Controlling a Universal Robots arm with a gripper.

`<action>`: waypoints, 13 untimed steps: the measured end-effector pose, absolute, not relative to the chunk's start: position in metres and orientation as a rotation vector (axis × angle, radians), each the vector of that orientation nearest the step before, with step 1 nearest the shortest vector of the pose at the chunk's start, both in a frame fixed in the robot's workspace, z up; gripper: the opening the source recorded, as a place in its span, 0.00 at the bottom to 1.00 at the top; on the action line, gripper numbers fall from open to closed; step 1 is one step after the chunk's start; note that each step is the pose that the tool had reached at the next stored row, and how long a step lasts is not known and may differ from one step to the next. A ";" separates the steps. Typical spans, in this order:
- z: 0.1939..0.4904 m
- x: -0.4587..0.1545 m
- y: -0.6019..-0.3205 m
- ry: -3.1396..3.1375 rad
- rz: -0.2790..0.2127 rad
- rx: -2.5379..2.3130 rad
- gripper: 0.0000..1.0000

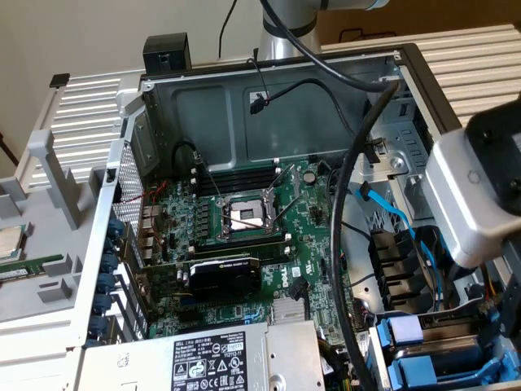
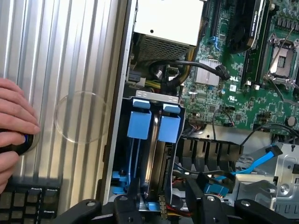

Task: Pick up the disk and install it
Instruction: 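Insert the first disk wire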

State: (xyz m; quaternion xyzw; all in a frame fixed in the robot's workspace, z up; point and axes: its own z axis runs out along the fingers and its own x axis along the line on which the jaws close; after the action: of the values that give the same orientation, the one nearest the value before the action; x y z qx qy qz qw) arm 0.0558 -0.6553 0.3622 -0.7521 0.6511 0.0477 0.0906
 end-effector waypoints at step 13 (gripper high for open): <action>0.356 0.062 -0.656 1.846 0.170 -2.293 0.51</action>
State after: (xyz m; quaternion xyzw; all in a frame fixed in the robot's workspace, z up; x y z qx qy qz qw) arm 0.0620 -0.6559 0.3557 -0.7740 0.6232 0.0572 0.0962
